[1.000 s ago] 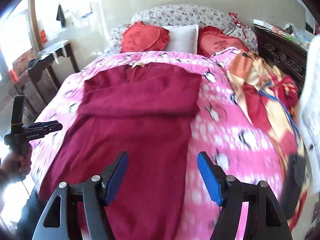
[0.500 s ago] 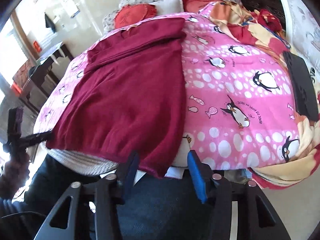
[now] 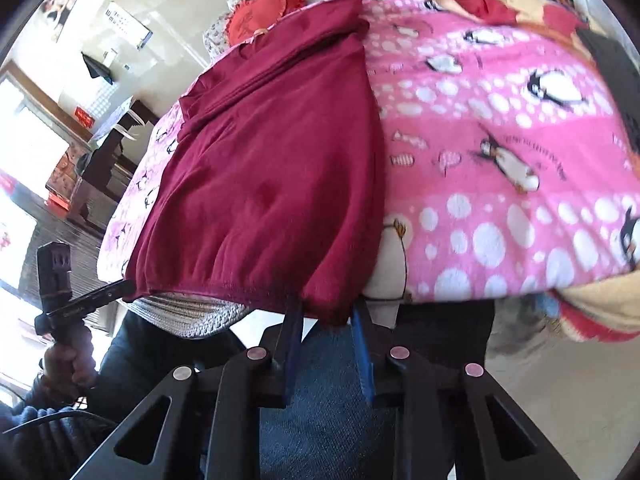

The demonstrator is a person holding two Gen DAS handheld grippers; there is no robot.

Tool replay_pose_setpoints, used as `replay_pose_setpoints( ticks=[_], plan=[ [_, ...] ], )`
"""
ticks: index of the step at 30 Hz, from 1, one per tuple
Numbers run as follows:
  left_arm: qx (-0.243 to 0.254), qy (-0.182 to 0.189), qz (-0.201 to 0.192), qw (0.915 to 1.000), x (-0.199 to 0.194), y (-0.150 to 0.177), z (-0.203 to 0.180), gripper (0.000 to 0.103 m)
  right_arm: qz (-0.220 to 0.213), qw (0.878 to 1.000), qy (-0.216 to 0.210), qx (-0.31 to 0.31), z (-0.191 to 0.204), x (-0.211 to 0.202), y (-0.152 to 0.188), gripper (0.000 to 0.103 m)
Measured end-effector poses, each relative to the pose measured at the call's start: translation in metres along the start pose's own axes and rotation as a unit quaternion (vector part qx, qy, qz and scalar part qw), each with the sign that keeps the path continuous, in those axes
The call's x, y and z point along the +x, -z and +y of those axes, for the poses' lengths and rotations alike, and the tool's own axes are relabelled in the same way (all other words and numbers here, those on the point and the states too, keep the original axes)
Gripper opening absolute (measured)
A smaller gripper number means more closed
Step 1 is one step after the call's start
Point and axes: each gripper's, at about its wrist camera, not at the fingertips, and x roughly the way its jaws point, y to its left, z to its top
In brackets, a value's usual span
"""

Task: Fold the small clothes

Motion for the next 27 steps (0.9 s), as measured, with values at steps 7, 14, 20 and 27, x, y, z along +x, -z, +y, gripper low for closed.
replay_pose_setpoints(
  ticks=[7,14,20,27],
  plan=[
    [-0.008,0.018,0.009,0.9998,0.005,-0.002,-0.008,0.027,-0.014,1.0,0.005,-0.015,0.006,-0.005,0.0,0.01],
    [-0.038,0.029,0.001,0.9989,0.003,-0.004,0.0,0.015,-0.037,0.998,0.003,-0.046,0.017,-0.031,-0.005,0.008],
    [-0.031,0.034,-0.02,0.9988,-0.014,-0.005,-0.005,0.012,-0.071,0.995,-0.003,-0.065,0.026,-0.052,-0.012,0.008],
    [-0.017,0.033,-0.016,0.9992,-0.003,-0.012,-0.01,0.012,-0.078,0.995,-0.007,-0.065,0.023,-0.051,-0.02,0.008]
  ],
)
